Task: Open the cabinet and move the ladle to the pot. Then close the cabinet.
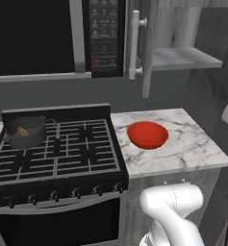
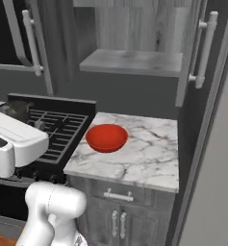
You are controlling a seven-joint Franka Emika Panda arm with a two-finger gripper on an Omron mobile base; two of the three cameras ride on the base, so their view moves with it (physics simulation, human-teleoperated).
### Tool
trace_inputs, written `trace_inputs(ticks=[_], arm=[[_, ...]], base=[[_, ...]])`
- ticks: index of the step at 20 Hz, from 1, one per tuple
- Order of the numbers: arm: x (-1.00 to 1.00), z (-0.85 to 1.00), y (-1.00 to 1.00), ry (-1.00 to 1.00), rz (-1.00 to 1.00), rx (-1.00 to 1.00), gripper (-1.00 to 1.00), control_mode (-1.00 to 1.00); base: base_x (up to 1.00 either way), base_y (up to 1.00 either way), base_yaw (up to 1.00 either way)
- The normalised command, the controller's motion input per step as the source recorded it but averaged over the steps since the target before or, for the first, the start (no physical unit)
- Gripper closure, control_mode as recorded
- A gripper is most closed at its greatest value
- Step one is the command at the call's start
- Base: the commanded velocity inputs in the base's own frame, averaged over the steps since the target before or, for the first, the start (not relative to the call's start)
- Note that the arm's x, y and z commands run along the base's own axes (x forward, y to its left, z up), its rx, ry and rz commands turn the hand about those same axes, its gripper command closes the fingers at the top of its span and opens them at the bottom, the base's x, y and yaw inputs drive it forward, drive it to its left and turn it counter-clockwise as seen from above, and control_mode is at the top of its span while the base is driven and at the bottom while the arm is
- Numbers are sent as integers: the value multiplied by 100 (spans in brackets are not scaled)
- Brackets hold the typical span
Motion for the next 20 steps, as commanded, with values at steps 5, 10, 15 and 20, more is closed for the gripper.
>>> trace_inputs(ticks=[5,10,15,20], arm=[[0,0,0,0,0,0,-100,100],[0,0,0,0,0,0,-100,100],[0,0,0,0,0,0,-100,100],[0,0,0,0,0,0,-100,100]], base=[[28,-50,9],[14,-39,16],[64,0,12],[84,-43,15]])
